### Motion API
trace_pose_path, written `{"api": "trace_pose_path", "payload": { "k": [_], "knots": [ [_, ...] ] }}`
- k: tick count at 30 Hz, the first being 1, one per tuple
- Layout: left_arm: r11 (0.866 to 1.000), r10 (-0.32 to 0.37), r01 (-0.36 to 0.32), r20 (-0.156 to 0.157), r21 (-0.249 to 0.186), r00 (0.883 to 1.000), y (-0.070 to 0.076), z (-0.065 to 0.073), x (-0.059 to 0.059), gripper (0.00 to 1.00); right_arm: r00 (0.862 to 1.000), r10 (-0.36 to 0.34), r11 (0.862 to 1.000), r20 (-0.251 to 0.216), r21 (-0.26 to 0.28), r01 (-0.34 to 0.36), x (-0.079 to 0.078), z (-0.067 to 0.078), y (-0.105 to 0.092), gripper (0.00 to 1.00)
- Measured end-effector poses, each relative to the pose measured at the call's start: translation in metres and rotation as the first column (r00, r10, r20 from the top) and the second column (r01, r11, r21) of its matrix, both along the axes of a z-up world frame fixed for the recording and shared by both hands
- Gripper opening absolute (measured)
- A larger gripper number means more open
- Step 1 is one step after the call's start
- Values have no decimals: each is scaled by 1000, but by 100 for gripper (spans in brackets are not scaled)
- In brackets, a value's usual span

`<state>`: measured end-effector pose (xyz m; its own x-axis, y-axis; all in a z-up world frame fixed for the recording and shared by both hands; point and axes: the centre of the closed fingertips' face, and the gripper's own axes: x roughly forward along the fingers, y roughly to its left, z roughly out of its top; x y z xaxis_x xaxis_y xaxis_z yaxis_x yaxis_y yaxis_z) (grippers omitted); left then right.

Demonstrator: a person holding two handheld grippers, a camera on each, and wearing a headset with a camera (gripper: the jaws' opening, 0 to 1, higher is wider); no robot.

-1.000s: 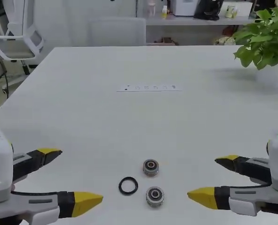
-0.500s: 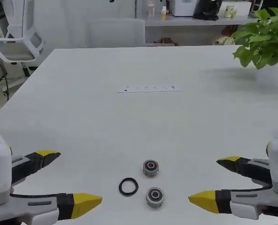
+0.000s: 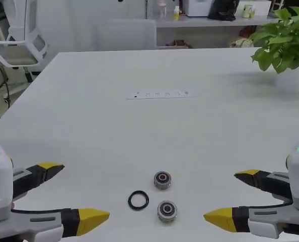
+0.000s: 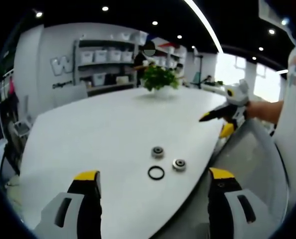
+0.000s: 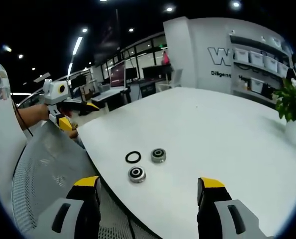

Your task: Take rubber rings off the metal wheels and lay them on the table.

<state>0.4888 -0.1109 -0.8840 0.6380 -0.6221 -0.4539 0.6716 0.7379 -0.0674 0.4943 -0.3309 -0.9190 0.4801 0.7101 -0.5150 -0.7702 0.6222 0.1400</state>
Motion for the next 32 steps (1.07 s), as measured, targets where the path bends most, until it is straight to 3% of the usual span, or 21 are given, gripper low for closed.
{"api": "trace_pose_path", "payload": {
  "k": [32],
  "knots": [
    [1000, -1, 1, -17, -3, 1000, -1, -3, -1, 89, 1000, 7, 999, -1, -41, -7, -1, -8, -6, 80]
  ]
}}
